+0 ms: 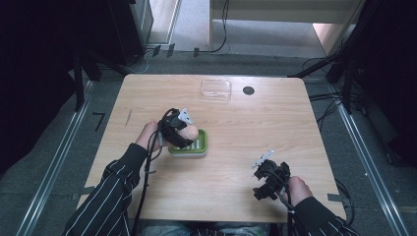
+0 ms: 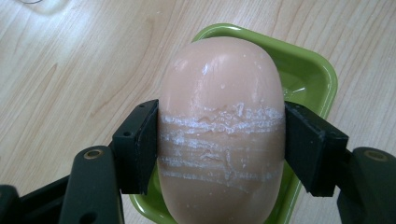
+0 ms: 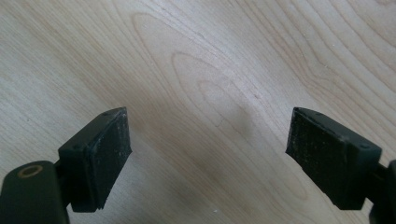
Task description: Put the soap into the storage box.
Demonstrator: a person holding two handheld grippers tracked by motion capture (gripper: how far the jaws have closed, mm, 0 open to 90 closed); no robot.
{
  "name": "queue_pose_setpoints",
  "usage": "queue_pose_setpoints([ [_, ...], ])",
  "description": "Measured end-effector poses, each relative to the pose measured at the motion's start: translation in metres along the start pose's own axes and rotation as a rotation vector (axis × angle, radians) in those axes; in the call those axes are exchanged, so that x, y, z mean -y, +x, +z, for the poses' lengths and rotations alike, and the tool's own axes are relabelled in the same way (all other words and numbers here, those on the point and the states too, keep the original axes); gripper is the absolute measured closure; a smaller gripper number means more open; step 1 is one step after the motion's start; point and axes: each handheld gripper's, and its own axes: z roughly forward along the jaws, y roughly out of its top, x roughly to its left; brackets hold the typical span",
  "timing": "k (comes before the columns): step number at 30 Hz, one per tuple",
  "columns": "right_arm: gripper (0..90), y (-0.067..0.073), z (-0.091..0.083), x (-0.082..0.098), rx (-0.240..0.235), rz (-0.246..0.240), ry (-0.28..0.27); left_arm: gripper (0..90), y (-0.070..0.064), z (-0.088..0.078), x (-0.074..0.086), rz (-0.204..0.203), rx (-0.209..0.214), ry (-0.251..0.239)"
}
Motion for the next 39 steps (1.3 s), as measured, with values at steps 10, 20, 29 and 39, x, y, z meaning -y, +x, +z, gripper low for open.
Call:
queue_pose_setpoints([
  [10,14.3,-0.001,0.000,0.002,-0.001,0.002,0.002,33.4,0.000,0.009,0.002,0.013,0.023,0.000],
  [20,14.3,-0.001,0.000,0.003,0.001,0.007,0.004,33.4,0.000,0.013,0.003,0.029,0.029,0.007],
  [29,14.3,-0.001,-0.001,0.005,0.002,0.017,0.003,33.4,0.000,0.016,0.002,0.043,0.030,0.022],
  [39,14.3,-0.001,-0.001,0.005,0.001,0.019,0.005,33.3,-0.002,0.021,0.003,0.058,0.035,0.041],
])
